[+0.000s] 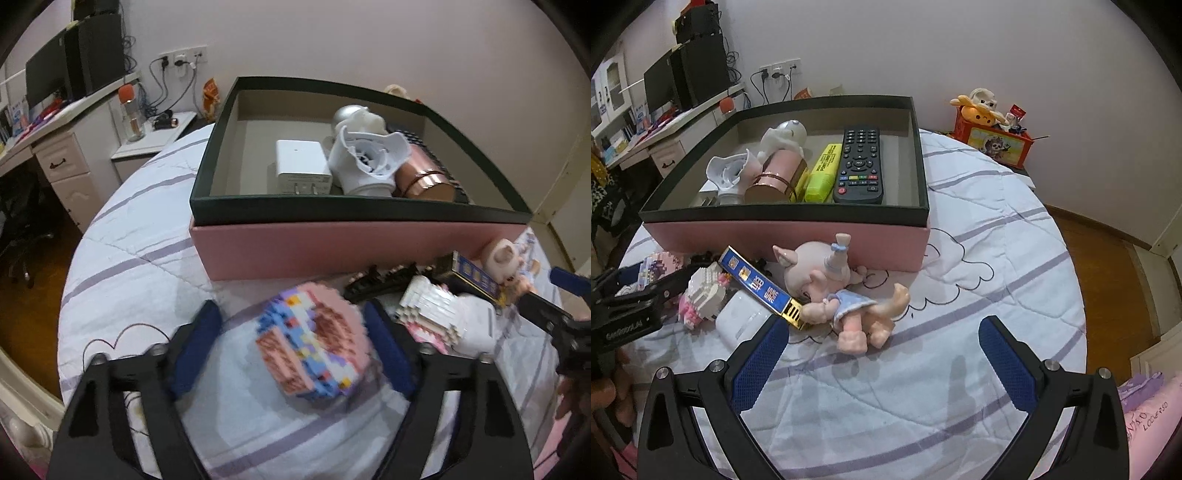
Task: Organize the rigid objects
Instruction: 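Grasp the pink-white block figure with the left tool while the right tool grasps the pink doll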
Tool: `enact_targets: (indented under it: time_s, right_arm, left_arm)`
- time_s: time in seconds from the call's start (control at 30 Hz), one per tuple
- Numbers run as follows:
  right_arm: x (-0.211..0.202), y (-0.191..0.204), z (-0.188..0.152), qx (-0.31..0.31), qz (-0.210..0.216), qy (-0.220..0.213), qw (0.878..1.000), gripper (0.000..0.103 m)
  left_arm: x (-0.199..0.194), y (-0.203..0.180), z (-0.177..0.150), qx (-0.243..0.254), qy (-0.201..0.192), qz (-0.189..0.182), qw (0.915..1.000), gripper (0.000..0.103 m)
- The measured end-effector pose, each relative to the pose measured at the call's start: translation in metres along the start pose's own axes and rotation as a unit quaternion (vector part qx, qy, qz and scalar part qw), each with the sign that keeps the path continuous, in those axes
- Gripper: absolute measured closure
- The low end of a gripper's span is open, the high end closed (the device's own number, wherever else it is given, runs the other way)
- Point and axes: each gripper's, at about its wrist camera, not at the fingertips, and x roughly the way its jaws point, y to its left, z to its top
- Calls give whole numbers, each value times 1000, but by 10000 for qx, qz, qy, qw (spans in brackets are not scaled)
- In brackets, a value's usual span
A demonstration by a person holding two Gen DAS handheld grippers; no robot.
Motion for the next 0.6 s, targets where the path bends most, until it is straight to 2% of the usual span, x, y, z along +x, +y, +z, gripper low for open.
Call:
enact_targets:
  time_s: [0.03,0.1,0.33,0.4,0.43,0.53,0.57,0.6]
  right_arm:
    - [0,0,1,-6,25,-3,10000,0]
    - [2,0,2,-7,86,-23,10000,0]
    - [13,-4,7,2,292,-6,9996,2]
    - [18,-5,8,25,342,15,9994,11]
    - [20,-5,8,39,404,24,9992,12]
    - [22,-4,7,23,835,56,9965,29]
    - [21,-3,7,-14,902,49,9959,39]
    - [19,0,7,-100,972,30,9952,44]
  left_arm:
    - [-1,-1,-2,9,-4,-38,10000,41]
    - [-3,0,-2,39,-15,-126,9999,50]
    - [-11,1,-7,-6,-28,-237,9997,51]
    - [-14,2,-9,-13,-32,-232,9997,51]
    - [-15,3,-10,-8,-28,-224,9997,51]
    - [-16,5,-10,-18,-20,-214,9998,51]
    - [-17,5,-10,-20,-14,-215,9998,51]
    - [-17,5,-10,-25,-13,-216,9998,51]
